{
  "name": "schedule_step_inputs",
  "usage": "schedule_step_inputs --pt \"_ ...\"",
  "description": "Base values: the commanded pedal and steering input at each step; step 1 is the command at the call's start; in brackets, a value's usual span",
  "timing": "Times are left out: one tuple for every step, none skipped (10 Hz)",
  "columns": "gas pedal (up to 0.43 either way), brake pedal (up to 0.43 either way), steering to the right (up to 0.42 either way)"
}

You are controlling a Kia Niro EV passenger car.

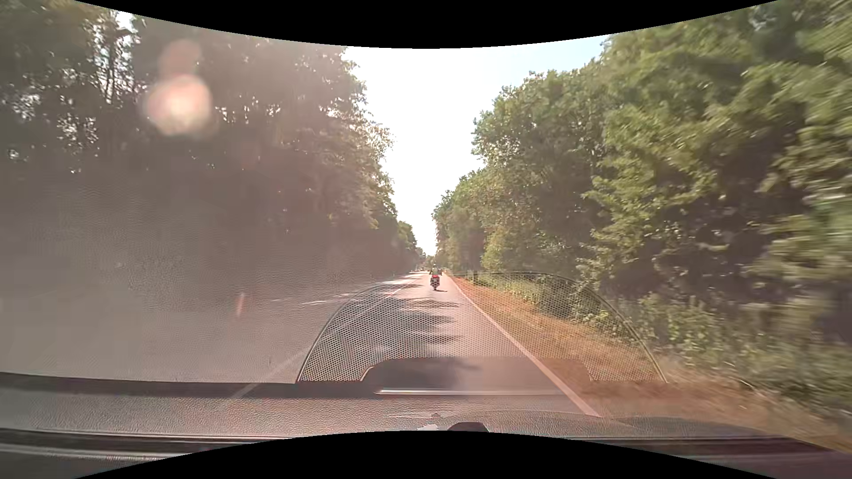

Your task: Follow the waypoints while adhering to traffic rules and regulations

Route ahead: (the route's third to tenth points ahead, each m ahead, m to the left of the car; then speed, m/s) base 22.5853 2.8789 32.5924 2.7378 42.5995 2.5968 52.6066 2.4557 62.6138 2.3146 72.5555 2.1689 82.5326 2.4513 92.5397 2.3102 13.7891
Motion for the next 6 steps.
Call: schedule_step_inputs --pt "0.169 0.0 -0.003" --pt "0.169 0.0 -0.002" --pt "0.169 0.0 0.003" --pt "0.169 0.0 0.004" --pt "0.169 0.0 0.0" --pt "0.169 0.0 0.0"
